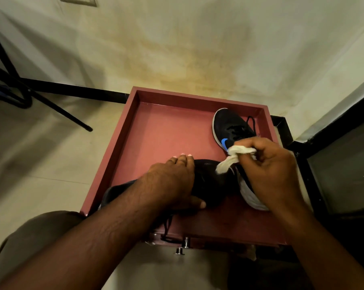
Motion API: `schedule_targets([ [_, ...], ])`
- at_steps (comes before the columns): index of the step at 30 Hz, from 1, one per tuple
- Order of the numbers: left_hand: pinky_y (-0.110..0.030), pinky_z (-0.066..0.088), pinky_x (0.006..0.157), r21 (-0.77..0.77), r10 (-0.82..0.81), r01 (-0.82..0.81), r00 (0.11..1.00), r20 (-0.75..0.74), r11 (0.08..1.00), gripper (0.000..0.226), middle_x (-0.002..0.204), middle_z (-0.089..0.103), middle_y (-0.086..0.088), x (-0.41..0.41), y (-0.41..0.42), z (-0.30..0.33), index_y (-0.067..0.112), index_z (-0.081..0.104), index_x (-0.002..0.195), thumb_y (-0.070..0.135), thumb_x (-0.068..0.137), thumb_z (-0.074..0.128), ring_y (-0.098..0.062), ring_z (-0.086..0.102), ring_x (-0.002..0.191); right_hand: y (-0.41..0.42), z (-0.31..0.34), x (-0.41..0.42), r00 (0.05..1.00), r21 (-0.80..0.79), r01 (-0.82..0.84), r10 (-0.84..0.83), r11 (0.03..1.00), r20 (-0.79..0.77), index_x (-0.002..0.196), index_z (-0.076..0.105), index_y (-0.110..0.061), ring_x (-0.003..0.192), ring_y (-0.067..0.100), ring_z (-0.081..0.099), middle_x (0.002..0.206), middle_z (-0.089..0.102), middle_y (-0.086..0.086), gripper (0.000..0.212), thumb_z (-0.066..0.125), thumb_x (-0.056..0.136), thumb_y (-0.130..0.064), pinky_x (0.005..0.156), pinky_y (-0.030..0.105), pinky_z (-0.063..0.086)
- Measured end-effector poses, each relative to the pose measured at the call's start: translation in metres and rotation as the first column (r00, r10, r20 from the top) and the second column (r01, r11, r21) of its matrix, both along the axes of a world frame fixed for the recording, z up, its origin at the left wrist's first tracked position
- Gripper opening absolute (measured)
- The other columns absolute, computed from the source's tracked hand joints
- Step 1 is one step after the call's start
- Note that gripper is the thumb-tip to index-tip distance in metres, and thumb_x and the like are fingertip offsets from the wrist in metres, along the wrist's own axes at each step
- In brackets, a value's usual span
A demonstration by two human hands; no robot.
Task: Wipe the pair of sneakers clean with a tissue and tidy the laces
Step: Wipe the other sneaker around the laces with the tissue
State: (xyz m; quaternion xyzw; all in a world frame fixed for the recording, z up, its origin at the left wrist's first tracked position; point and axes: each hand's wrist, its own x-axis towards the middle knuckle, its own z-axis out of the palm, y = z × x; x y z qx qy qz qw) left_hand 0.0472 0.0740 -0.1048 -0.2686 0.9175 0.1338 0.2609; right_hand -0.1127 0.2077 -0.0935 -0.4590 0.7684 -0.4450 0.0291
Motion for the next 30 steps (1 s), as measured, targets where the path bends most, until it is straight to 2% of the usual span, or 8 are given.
schedule_targets([
  [3,-0.053,0.028,0.123,0.022,0.035,-0.036,0.998,0.048,0.999,0.126,0.172,0.004,-0.01,0.004,-0.007,0.005,0.011,-0.011,0.163,0.078,0.082,0.059,-0.029,0.017,0.157,0.006,0.009,-0.01,0.995,0.029,0.003,-0.006,1.0,0.097,0.109,0.079,-0.018,0.11,0.004,0.07,0.117,0.074,-0.007,0.018,0.072,0.093,-0.012,0.098,0.024,0.056],
  [6,-0.053,0.034,0.12,0.011,0.04,-0.041,0.998,0.055,0.999,0.123,0.171,0.009,-0.015,0.003,-0.002,0.005,0.009,-0.009,0.163,0.076,0.084,0.059,-0.033,0.025,0.154,0.005,0.017,-0.003,0.98,0.128,-0.139,0.118,0.982,0.158,0.113,0.08,-0.02,0.114,-0.002,0.068,0.121,0.075,-0.01,0.021,0.068,0.097,-0.014,0.103,0.02,0.053],
  [10,-0.053,0.037,0.117,-0.011,0.039,-0.038,0.998,0.042,0.999,0.124,0.17,0.013,-0.018,0.002,0.001,0.004,0.005,-0.006,0.162,0.077,0.084,0.059,-0.035,0.029,0.152,-0.004,0.003,0.014,0.987,0.204,-0.144,0.127,0.968,0.096,0.114,0.076,-0.025,0.098,-0.001,0.073,0.106,0.078,-0.013,0.025,0.074,0.093,-0.013,0.09,0.027,0.061],
  [15,-0.053,0.039,0.116,-0.019,0.034,-0.033,0.998,0.045,0.999,0.123,0.17,0.013,-0.019,0.003,0.001,0.004,0.005,-0.007,0.162,0.077,0.085,0.058,-0.035,0.03,0.152,-0.017,-0.023,0.017,0.977,0.34,-0.1,0.157,0.935,-0.142,0.094,0.076,-0.02,0.088,0.015,0.069,0.096,0.068,-0.002,0.012,0.08,0.086,-0.012,0.078,0.031,0.059],
  [19,-0.052,0.043,0.112,-0.052,0.037,-0.035,0.999,0.026,0.998,0.124,0.168,0.018,-0.019,0.001,0.003,0.001,0.004,-0.004,0.162,0.08,0.084,0.055,-0.034,0.036,0.148,-0.015,-0.021,0.021,0.896,0.535,-0.129,0.33,0.835,-0.299,0.105,0.081,-0.016,0.101,0.021,0.064,0.108,0.068,0.003,0.017,0.068,0.096,-0.023,0.084,0.029,0.049],
  [23,-0.053,0.04,0.114,-0.079,0.064,-0.068,0.997,-0.044,0.995,0.124,0.169,0.013,-0.019,-0.001,0.009,-0.005,0.006,-0.003,0.162,0.084,0.082,0.05,-0.033,0.027,0.153,-0.009,-0.027,0.025,0.901,0.512,-0.145,0.327,0.847,-0.285,0.121,0.072,-0.018,0.104,0.018,0.061,0.117,0.062,0.002,0.025,0.062,0.099,-0.026,0.087,0.029,0.051],
  [26,-0.055,0.037,0.116,-0.085,0.049,-0.055,0.996,-0.073,0.995,0.117,0.171,0.008,-0.017,-0.005,0.014,-0.007,0.011,-0.005,0.163,0.082,0.086,0.047,-0.034,0.019,0.156,-0.012,-0.031,0.022,0.917,0.498,-0.104,0.276,0.861,-0.286,0.112,0.073,-0.021,0.099,0.018,0.062,0.106,0.064,-0.002,0.018,0.066,0.095,-0.02,0.081,0.032,0.052],
  [30,-0.053,0.034,0.118,-0.113,0.023,-0.029,0.998,-0.05,0.993,0.115,0.172,0.003,-0.014,-0.006,0.015,-0.009,0.011,-0.008,0.163,0.081,0.088,0.043,-0.032,0.012,0.158,-0.019,-0.031,0.015,0.935,0.314,-0.053,0.158,0.948,-0.318,0.105,0.076,-0.014,0.09,0.023,0.065,0.095,0.069,0.004,0.015,0.071,0.092,-0.012,0.079,0.035,0.053],
])
